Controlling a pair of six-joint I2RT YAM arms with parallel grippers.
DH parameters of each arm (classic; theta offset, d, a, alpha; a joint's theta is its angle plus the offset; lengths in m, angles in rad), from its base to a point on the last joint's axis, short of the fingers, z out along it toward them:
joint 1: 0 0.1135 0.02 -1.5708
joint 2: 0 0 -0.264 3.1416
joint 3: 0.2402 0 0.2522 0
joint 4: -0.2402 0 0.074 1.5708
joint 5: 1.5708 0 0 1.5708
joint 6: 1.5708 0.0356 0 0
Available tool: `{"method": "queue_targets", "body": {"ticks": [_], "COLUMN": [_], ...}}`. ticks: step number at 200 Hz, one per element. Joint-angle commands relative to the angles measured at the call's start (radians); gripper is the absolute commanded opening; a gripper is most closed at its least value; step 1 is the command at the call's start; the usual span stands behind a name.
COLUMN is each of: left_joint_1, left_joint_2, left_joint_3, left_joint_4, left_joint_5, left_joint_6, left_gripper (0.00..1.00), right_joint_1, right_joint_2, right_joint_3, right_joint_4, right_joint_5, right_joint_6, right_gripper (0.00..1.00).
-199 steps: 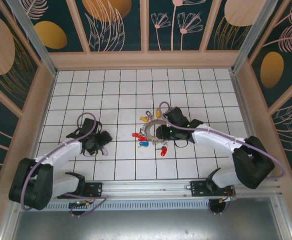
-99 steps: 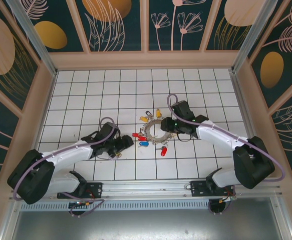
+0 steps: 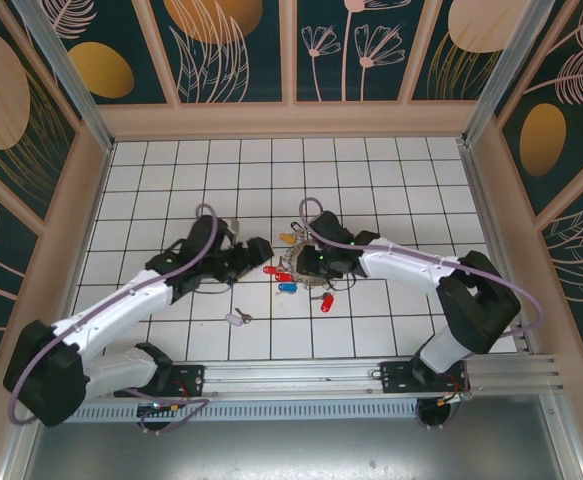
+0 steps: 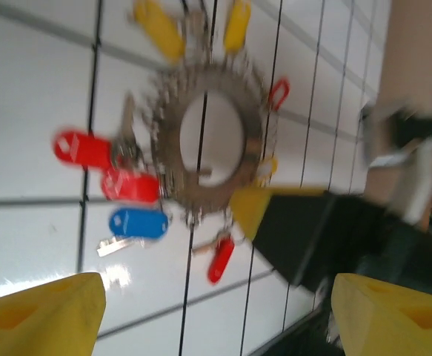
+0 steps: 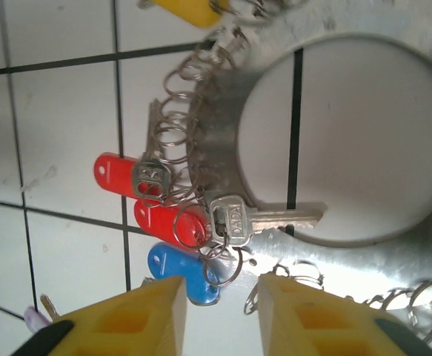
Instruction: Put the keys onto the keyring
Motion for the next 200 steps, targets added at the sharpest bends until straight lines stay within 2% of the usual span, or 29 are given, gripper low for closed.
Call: {"method": "queue_targets", "body": {"ticks": [1,30,57,70,78,90,94,108,160,187,200], "left_joint_1": [0.094,0.14,0.155,0.157,0.157,0.157,0.157,0.157,0.157,0.156,0.156], "left_joint_2": [-0.031,-0.004,0.02,0.026,0.028,0.034,0.035,0.041,0.063,0.007,-0.018], "left_joint_3": [-0.012,0.005,0.009,0.013,0.014,0.013,0.011,0.006,-0.052,-0.126,-0.166], "left_joint_4": [-0.096,-0.122,-0.125,-0.133,-0.139,-0.138,-0.138,-0.128,-0.044,0.106,0.185], "left_joint_5": [-0.023,-0.062,-0.081,-0.104,-0.119,-0.124,-0.124,-0.122,-0.125,-0.107,-0.092], "left_joint_6": [0.109,0.19,0.232,0.253,0.263,0.275,0.277,0.291,0.354,0.426,0.442], "left_gripper": [0.8,0.82,0.83,0.84,0.84,0.84,0.84,0.85,0.88,0.88,0.86], "right_joint_1": [0.035,0.049,0.05,0.049,0.049,0.049,0.049,0.046,0.032,0.021,0.013], "right_joint_2": [0.062,0.15,0.177,0.173,0.167,0.158,0.152,0.138,0.068,0.029,0.01], "right_joint_3": [0.062,0.09,0.107,0.107,0.106,0.101,0.1,0.095,0.063,0.039,0.028], "right_joint_4": [-0.11,-0.137,-0.187,-0.202,-0.211,-0.219,-0.222,-0.223,-0.222,-0.191,-0.192], "right_joint_5": [0.092,0.096,0.167,0.184,0.193,0.198,0.198,0.193,0.162,0.121,0.08], "right_joint_6": [0.155,0.2,0.217,0.212,0.209,0.196,0.193,0.166,0.115,0.047,0.02], "right_gripper": [0.35,0.36,0.28,0.22,0.13,0.1,0.06,0.0,0.0,0.0,0.1]}}
